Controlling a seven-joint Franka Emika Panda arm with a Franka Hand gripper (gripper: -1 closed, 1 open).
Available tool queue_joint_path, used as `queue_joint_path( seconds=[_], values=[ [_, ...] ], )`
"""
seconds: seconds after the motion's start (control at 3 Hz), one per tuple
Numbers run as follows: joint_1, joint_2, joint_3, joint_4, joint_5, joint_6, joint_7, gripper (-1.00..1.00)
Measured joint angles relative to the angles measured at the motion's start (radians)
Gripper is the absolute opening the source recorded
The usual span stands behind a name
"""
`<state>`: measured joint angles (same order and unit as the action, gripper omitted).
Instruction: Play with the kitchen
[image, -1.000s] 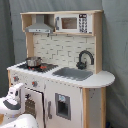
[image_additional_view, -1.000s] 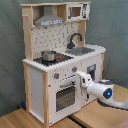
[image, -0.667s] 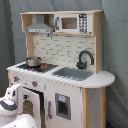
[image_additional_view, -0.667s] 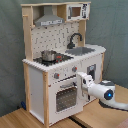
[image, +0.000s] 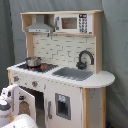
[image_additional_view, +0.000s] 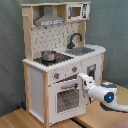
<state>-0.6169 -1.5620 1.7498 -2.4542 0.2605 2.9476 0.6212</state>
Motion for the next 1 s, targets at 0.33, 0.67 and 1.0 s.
queue_joint_path(
  seconds=[0.33, 0.67, 1.0],
  values=[
    [0.025, 0.001, -0.01, 0.027, -0.013, -0.097, 0.007, -1.0],
    [0.049, 0.002, -0.019, 0.056, -0.05, -0.188, 0.038, -1.0],
    [0.059, 0.014, -0.024, 0.08, -0.116, -0.25, 0.094, -1.0]
  ],
)
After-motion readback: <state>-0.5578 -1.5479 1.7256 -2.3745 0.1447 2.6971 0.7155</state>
